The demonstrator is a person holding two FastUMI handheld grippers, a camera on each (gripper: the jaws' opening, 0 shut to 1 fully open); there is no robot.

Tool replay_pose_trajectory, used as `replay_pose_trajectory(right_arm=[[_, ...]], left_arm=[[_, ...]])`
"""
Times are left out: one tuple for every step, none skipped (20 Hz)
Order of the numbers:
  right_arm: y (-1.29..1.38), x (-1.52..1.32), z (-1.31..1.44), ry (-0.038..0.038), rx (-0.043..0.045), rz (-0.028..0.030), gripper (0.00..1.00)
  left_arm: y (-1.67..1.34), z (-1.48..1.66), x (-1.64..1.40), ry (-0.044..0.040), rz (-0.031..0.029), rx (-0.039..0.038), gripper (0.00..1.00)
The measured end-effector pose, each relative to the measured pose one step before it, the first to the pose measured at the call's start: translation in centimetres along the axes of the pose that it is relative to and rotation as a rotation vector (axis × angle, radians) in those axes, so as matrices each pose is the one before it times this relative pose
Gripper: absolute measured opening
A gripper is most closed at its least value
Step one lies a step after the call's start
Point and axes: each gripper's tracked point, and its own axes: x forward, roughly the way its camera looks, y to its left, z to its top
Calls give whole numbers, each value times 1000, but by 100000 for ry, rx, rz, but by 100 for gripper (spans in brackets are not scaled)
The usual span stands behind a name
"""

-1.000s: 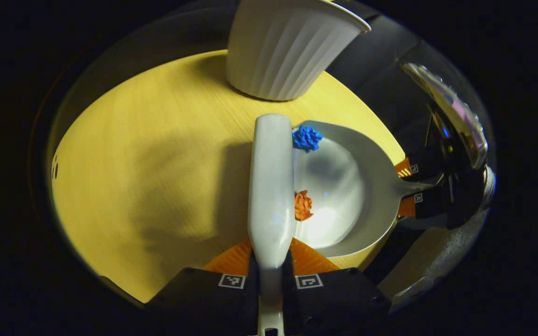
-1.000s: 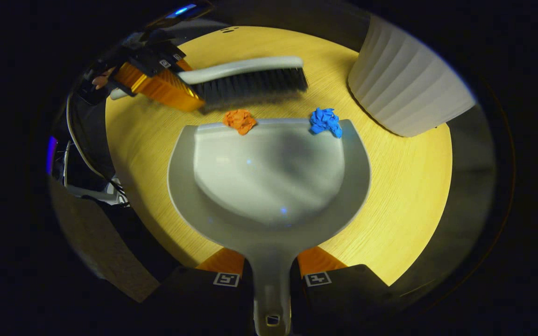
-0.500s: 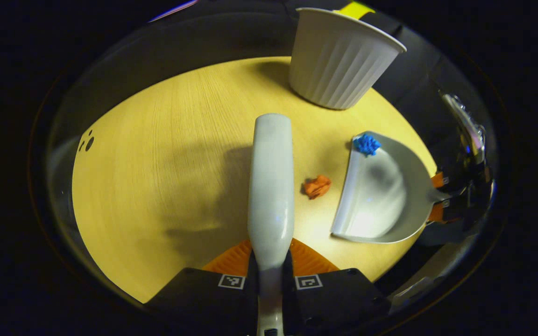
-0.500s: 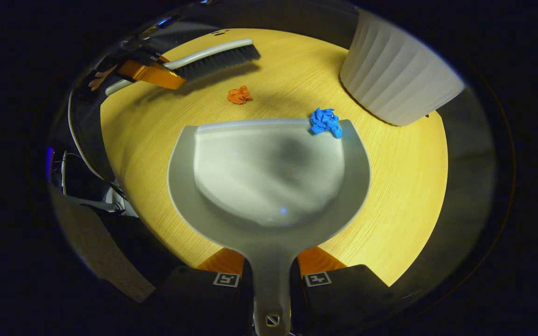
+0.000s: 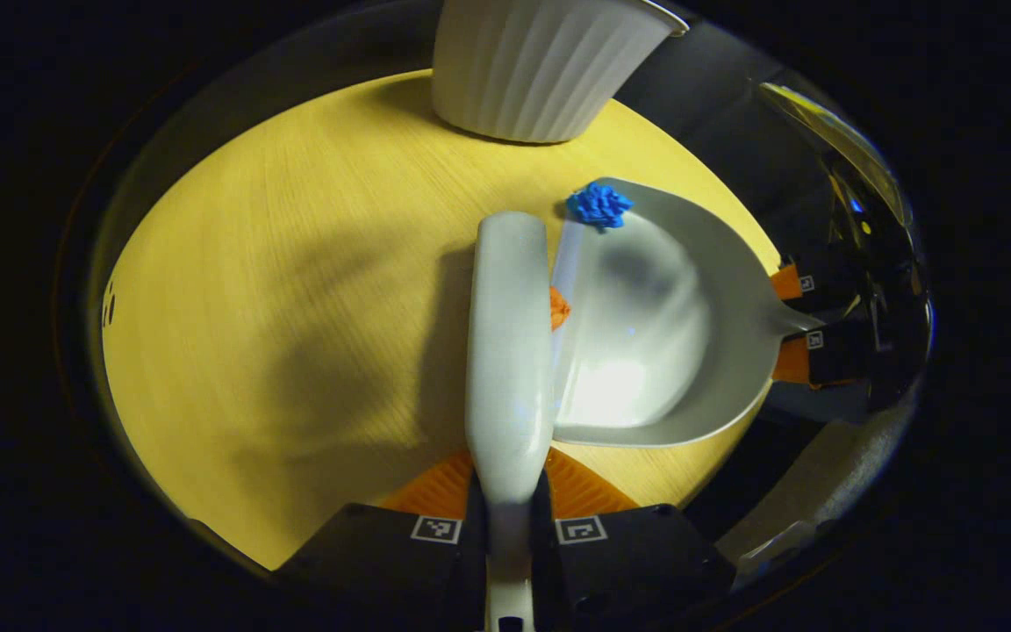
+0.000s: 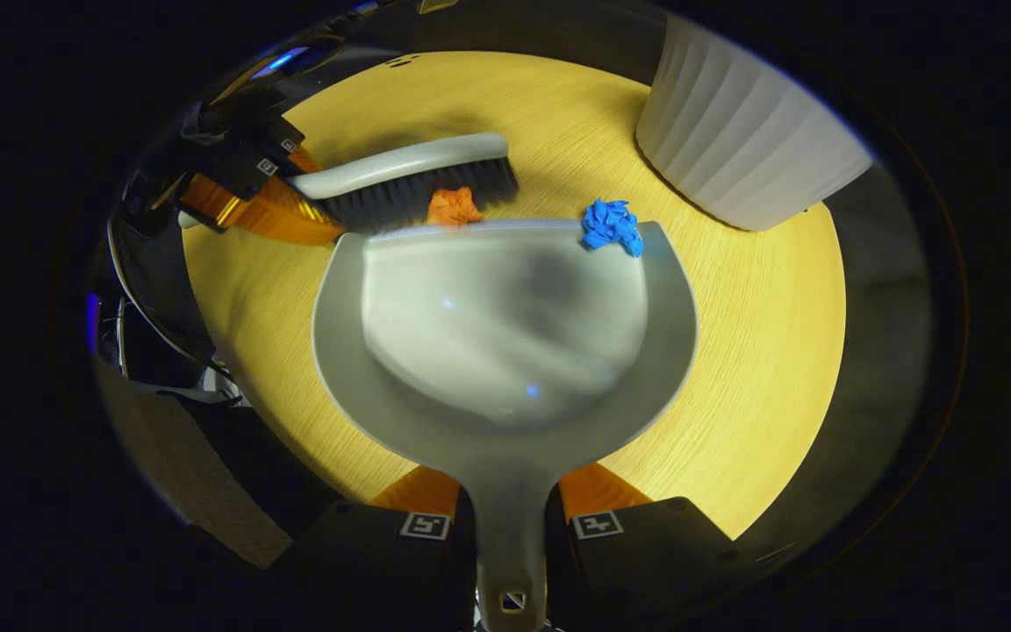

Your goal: Pick up the small broom and dustpan from the desktop, sweep the trash into the dustpan with the broom, and then empty the trash into the garbage bin.

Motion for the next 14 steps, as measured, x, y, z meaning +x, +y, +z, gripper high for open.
replay_pose_trajectory(right_arm=[[-23,-93,-29,58,-39,-267,35],[-11,34,-20,-431,145,-110,36],[3,-18,47,-516,482,-180,36],[90,96,47,68,433,-513,31],[96,-50,60,-524,90,-941,36],[66,-29,21,-808,266,-1151,36],[337,-94,205,-2037,748,-1216,36],[387,132,15,-2766,876,-710,35],[326,51,-4,-2110,962,-566,40],[28,586,-267,-2413,948,-952,35],[213,258,-98,-1563,1013,-1134,36],[501,351,-397,1738,1538,38,36],[284,289,-317,2271,231,119,36],[-52,-77,-476,1687,-960,-746,35]], left_arm=[[-1404,-512,-454,863,-6629,-1266,24],[515,-143,-182,130,2843,-55,24],[541,-22,-232,-803,2504,-942,24],[610,23,-258,-1694,2041,-1792,25],[651,26,-414,-2006,2526,-1481,24],[806,-213,-351,-2225,2945,-913,25],[881,-474,-388,-2424,2462,-1284,25],[1047,-499,-64,-2094,1784,-1707,24],[815,-309,15,-1300,1217,-2088,24],[416,-330,93,-813,1150,-1632,24],[-73,-554,240,-432,770,-1078,25],[-243,-438,366,368,649,-576,24],[240,-15,496,392,1208,740,24],[264,146,694,712,2286,1825,24]])
